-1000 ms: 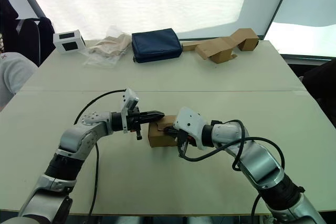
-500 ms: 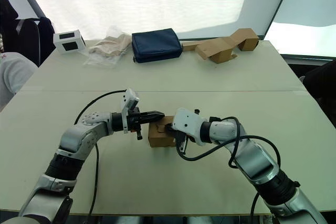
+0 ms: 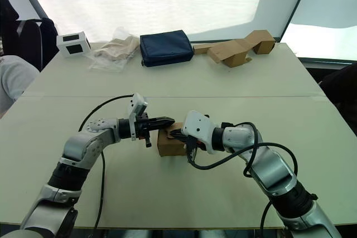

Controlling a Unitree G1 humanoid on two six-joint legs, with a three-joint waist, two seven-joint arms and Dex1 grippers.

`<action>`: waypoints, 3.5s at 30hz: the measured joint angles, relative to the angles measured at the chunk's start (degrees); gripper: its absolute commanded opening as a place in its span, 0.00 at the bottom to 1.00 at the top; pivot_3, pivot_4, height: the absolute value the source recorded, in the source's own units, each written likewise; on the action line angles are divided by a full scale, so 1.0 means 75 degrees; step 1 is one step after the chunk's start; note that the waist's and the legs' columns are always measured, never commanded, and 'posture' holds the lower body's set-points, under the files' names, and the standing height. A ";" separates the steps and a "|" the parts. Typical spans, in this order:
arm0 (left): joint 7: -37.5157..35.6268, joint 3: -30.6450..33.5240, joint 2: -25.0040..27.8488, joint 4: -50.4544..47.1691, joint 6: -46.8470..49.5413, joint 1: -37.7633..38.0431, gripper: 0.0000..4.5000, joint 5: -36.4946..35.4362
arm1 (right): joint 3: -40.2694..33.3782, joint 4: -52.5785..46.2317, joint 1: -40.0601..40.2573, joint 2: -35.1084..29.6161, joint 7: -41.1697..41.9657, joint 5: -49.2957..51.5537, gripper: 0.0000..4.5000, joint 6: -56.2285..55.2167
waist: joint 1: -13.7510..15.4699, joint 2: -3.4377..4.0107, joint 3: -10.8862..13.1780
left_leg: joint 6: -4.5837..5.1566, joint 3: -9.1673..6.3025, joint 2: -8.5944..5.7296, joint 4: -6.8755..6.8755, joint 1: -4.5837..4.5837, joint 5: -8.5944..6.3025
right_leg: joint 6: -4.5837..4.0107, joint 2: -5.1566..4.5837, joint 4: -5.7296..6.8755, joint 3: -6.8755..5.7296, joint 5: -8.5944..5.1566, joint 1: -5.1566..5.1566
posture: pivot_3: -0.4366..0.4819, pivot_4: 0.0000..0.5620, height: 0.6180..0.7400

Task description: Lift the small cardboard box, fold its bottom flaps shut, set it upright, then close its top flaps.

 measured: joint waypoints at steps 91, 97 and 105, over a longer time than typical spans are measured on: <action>0.1034 0.1979 0.1827 -0.2581 0.1301 0.2869 0.01 -0.0752 | -0.3997 0.0318 0.1820 0.0592 -0.1003 0.3094 0.00 0.0830 | 0.0011 0.0006 0.0001 | 0.0002 -0.0001 -0.0002 -0.0020 0.0001 -0.0001 | -0.0001 -0.0043 -0.0009 -0.0001 -0.0001 0.0004 | 0.48 0.27 1.00; 0.0324 0.2423 0.2476 -0.3010 0.1389 0.4364 0.01 -0.1156 | -0.4178 -0.0166 0.3961 -0.0571 -0.0222 0.3494 0.00 0.1376 | 0.0013 0.0008 0.0001 | 0.0008 0.0006 -0.0015 -0.0022 0.0010 -0.0005 | -0.0001 -0.0070 -0.0026 -0.0010 -0.0002 0.0024 | 0.48 0.27 1.00; 0.0062 0.2559 0.2609 -0.3050 0.1293 0.5112 0.01 -0.1404 | -0.4339 0.0049 0.4503 -0.1215 0.0292 0.3297 0.00 0.0906 | 0.0007 0.0007 0.0001 | 0.0011 0.0011 -0.0014 -0.0022 0.0026 -0.0007 | -0.0001 -0.0068 -0.0025 -0.0011 -0.0003 0.0036 | 0.48 0.27 1.00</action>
